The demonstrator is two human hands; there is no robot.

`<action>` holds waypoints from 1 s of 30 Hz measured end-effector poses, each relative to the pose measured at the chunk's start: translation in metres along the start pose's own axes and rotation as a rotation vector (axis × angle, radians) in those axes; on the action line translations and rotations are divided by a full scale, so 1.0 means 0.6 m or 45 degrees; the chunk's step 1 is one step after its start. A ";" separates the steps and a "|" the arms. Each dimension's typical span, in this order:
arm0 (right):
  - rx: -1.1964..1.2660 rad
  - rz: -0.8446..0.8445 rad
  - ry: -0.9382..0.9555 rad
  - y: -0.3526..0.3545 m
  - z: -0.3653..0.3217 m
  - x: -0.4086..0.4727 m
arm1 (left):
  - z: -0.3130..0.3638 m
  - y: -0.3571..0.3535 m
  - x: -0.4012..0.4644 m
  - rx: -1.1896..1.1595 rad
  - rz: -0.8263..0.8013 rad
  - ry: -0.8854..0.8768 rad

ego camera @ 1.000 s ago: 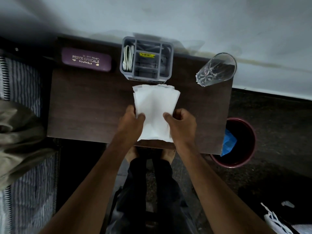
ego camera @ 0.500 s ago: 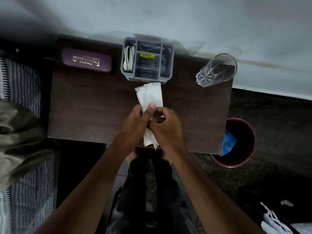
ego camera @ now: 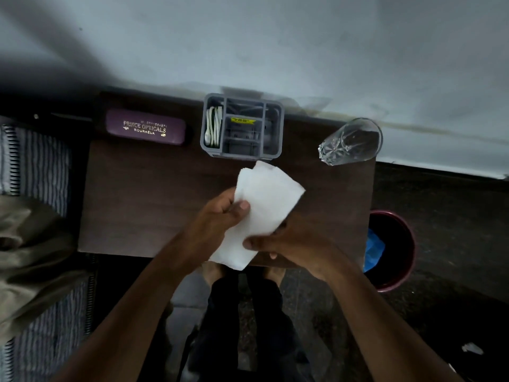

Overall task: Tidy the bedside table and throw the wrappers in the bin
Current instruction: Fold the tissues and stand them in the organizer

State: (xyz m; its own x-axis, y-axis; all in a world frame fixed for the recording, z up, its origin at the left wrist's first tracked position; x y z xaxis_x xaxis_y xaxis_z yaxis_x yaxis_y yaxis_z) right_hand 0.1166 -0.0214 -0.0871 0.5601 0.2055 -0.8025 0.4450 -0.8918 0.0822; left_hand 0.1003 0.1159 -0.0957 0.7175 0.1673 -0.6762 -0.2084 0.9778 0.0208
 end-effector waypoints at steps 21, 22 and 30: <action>0.419 1.252 0.630 0.128 -0.174 0.020 | 0.148 -0.062 0.061 0.142 0.431 -0.249; 0.378 1.259 0.646 0.127 -0.177 0.024 | 0.150 -0.067 0.066 0.133 0.382 -0.220; 0.080 1.251 0.684 0.108 -0.195 0.045 | 0.163 -0.048 0.090 0.117 0.371 -0.059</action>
State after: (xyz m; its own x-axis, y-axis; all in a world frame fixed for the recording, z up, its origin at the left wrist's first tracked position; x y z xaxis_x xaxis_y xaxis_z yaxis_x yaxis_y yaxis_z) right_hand 0.2423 -0.0267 -0.0346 0.8842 -0.4648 -0.0451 -0.3838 -0.7783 0.4970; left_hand 0.2101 0.1089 -0.0608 0.6663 0.4455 -0.5980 -0.3499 0.8949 0.2769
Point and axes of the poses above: each hand's wrist, its own x-axis towards the middle knuckle, its own y-axis out of the back of the hand, z = x × y, the point moved 8 cm from there along x, towards the middle knuckle, and after that the axes turned 14 degrees about z, right-handed, at the moved point
